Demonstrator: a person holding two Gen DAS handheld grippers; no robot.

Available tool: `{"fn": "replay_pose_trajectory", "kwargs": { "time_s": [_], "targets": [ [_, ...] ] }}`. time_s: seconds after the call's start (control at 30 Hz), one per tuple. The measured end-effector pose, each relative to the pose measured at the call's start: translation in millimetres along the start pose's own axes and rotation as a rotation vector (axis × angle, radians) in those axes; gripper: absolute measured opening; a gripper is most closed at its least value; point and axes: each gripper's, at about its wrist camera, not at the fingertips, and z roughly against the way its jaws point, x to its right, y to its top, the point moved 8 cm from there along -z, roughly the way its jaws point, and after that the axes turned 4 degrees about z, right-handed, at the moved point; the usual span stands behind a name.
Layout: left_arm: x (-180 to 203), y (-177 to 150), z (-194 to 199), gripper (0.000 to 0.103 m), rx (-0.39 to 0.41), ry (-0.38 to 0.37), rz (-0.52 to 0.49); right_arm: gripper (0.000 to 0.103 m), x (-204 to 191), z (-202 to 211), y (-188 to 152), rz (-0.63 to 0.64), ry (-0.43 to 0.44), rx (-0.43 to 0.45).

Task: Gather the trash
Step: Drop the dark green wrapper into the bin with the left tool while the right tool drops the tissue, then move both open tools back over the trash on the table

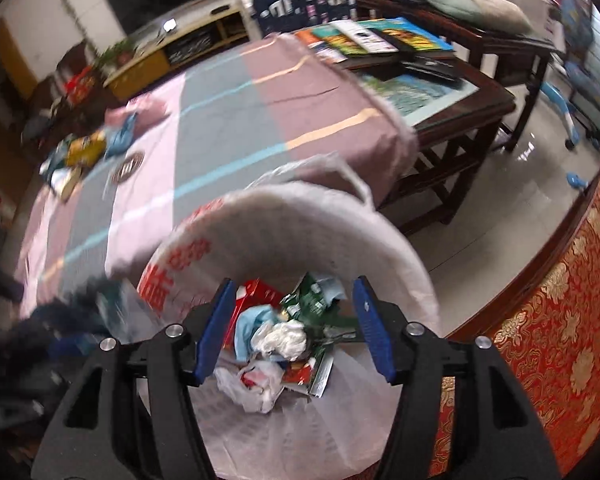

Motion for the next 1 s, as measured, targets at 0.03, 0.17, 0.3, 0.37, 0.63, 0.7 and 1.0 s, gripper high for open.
{"fn": "replay_pose_trajectory", "kwargs": {
  "time_s": [0.03,0.17,0.3,0.37,0.63,0.7,1.0],
  "targets": [
    [4,-1,-5,0.046,-0.014,-0.010,-0.002,0.063,6,2,2,-0.014,-0.007,0.009],
    [5,-2,-8,0.069,-0.022,-0.037,0.022,0.064,20,1,3,-0.061,-0.017,0.010],
    [-27,6,2,0.075,0.008,-0.012,0.109,0.064,15,-12,2,-0.086,0.009,-0.020],
    [-52,15,12,0.076,0.042,0.015,0.168,0.064,3,-17,7,-0.068,0.022,-0.019],
    [-231,48,100,0.075,0.229,0.363,0.481,0.064,-83,-47,48,0.055,0.108,-0.013],
    [-267,50,119,0.075,0.268,0.391,0.560,0.064,-117,-59,58,0.092,0.152,-0.020],
    [-400,22,203,0.070,0.400,0.839,0.742,0.064,-296,-118,102,0.361,0.240,0.033]
  ]
}}
